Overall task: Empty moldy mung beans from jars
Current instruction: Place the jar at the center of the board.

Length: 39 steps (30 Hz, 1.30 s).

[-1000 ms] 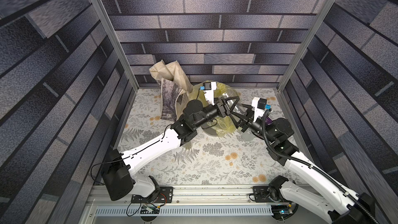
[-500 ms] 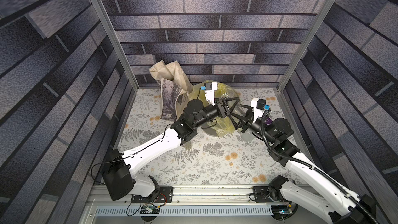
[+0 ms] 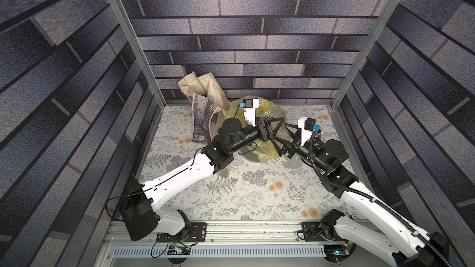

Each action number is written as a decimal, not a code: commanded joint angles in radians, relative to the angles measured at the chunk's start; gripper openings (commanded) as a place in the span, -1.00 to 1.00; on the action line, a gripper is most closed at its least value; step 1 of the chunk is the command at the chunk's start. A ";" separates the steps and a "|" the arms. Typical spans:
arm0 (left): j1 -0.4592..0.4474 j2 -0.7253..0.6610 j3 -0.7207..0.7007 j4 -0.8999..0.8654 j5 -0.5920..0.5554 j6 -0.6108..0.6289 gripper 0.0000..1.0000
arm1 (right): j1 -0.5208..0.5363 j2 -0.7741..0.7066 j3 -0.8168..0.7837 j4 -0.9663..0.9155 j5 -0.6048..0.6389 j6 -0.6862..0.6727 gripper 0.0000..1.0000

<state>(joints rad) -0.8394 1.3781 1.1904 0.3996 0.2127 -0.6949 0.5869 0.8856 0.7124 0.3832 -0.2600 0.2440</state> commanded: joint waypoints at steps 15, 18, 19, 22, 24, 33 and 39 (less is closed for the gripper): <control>0.067 -0.210 0.020 -0.201 -0.084 0.219 0.22 | -0.004 -0.045 0.038 -0.082 0.031 -0.023 1.00; 0.068 -0.268 0.023 -0.287 -0.125 0.294 0.22 | -0.003 -0.046 0.031 -0.080 0.028 -0.025 1.00; 0.067 -0.284 0.025 -0.315 -0.139 0.315 0.23 | -0.004 -0.046 0.028 -0.077 0.024 -0.025 1.00; 0.068 -0.340 0.024 -0.399 -0.196 0.380 0.23 | -0.003 -0.039 0.024 -0.083 0.030 -0.026 1.00; 0.069 -0.380 0.023 -0.463 -0.237 0.428 0.25 | -0.004 -0.035 0.028 -0.106 0.049 -0.024 1.00; 0.077 -0.600 -0.059 -0.682 -0.497 0.566 0.27 | -0.004 -0.067 0.026 -0.159 0.041 -0.047 1.00; 0.109 -0.674 -0.136 -0.744 -0.597 0.618 0.28 | -0.004 -0.066 0.022 -0.176 0.025 -0.055 1.00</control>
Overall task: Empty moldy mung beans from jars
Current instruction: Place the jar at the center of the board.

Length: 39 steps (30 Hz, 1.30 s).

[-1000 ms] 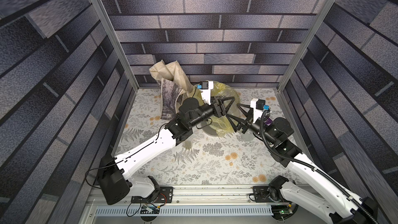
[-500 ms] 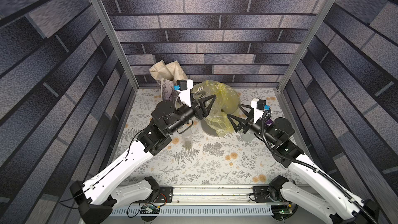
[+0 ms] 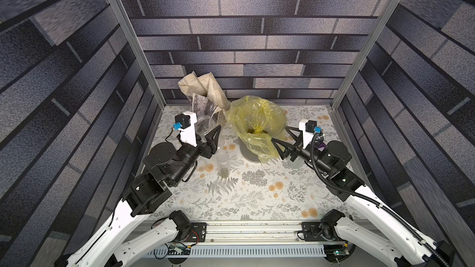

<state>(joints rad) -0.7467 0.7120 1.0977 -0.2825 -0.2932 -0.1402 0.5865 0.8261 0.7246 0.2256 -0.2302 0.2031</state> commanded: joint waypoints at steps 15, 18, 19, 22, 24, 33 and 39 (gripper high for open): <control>0.484 -0.028 -0.470 0.257 0.163 -0.087 0.29 | -0.003 -0.035 -0.047 0.000 -0.003 -0.015 1.00; 0.515 0.028 -0.518 0.365 0.135 -0.078 0.30 | -0.004 -0.035 -0.058 0.010 -0.005 -0.007 1.00; 0.519 0.050 -0.540 0.414 0.109 -0.066 0.29 | -0.004 -0.033 -0.062 0.014 -0.006 -0.004 1.00; 0.527 0.116 -0.578 0.525 0.059 -0.041 0.29 | -0.003 -0.029 -0.072 0.026 -0.010 0.004 1.00; 0.528 0.163 -0.630 0.651 0.016 -0.006 0.30 | -0.005 -0.025 -0.080 0.043 -0.012 0.010 1.00; 0.539 0.359 -0.703 0.898 -0.062 0.080 0.31 | -0.004 -0.004 -0.089 0.067 -0.018 -0.002 1.00; 0.605 0.473 -0.711 1.004 -0.042 0.072 0.31 | -0.003 0.012 -0.109 0.099 -0.018 0.002 1.00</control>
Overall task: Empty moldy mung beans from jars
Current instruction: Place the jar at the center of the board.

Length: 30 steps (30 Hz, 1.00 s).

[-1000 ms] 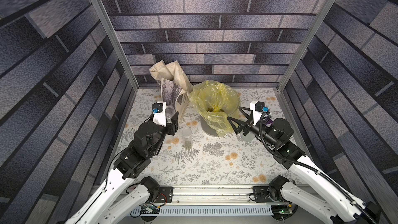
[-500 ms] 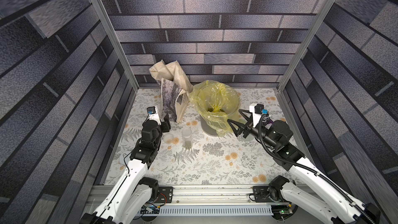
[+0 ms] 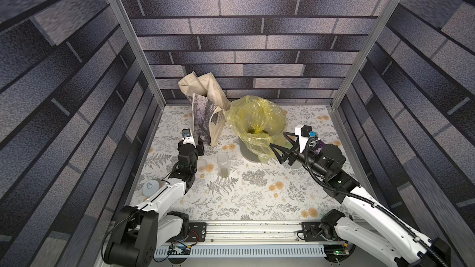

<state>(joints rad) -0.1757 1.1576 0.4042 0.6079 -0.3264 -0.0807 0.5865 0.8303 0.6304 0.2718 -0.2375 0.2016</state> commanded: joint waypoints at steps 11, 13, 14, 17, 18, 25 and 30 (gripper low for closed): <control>0.127 0.116 -0.014 0.156 0.080 0.011 0.30 | -0.005 0.021 -0.037 0.078 0.009 0.001 1.00; 0.128 0.119 -0.003 0.132 0.081 0.022 0.32 | -0.005 0.030 -0.034 0.079 0.009 0.001 1.00; 0.127 0.113 -0.001 0.118 0.082 0.023 0.32 | -0.004 0.032 -0.034 0.080 0.009 0.004 1.00; 0.107 0.091 -0.013 0.095 0.083 0.009 0.32 | -0.005 0.034 -0.045 0.085 0.011 0.007 1.00; 0.089 0.081 -0.019 0.087 0.066 0.011 0.32 | -0.005 0.035 -0.047 0.084 0.014 0.007 1.00; -0.075 -0.071 -0.035 -0.034 -0.079 0.035 0.30 | -0.004 0.047 -0.047 0.079 0.017 0.008 1.00; -0.114 -0.167 -0.070 -0.094 -0.133 -0.077 0.30 | -0.005 0.050 -0.043 0.076 0.023 0.007 1.00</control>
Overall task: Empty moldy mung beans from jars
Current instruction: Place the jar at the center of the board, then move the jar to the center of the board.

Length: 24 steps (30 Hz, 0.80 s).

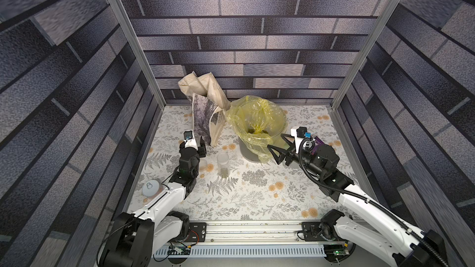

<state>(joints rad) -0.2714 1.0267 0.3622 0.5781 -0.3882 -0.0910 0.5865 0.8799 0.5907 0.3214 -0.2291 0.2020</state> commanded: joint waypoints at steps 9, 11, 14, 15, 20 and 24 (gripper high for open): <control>-0.119 -0.121 -0.110 -0.067 -0.153 -0.155 0.29 | -0.004 0.001 0.013 -0.005 0.025 0.002 1.00; -0.177 -0.133 -0.123 -0.072 -0.194 -0.158 0.29 | -0.004 0.001 0.018 -0.012 0.033 0.000 1.00; -0.249 -0.130 -0.158 -0.032 -0.271 -0.152 0.29 | -0.004 0.006 0.025 -0.015 0.043 0.000 1.00; -0.253 -0.127 -0.168 -0.025 -0.271 -0.162 0.30 | -0.005 0.012 0.030 -0.017 0.043 0.000 1.00; -0.259 -0.076 -0.220 0.035 -0.288 -0.202 0.29 | -0.003 0.040 0.043 -0.010 0.050 0.009 1.00; -0.260 -0.015 -0.236 0.081 -0.270 -0.211 0.29 | -0.005 0.058 0.046 0.004 0.058 0.020 1.00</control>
<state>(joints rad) -0.5251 0.9855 0.1406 0.5888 -0.6376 -0.2710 0.5865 0.9295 0.6010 0.3134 -0.1867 0.2058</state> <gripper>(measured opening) 0.651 0.999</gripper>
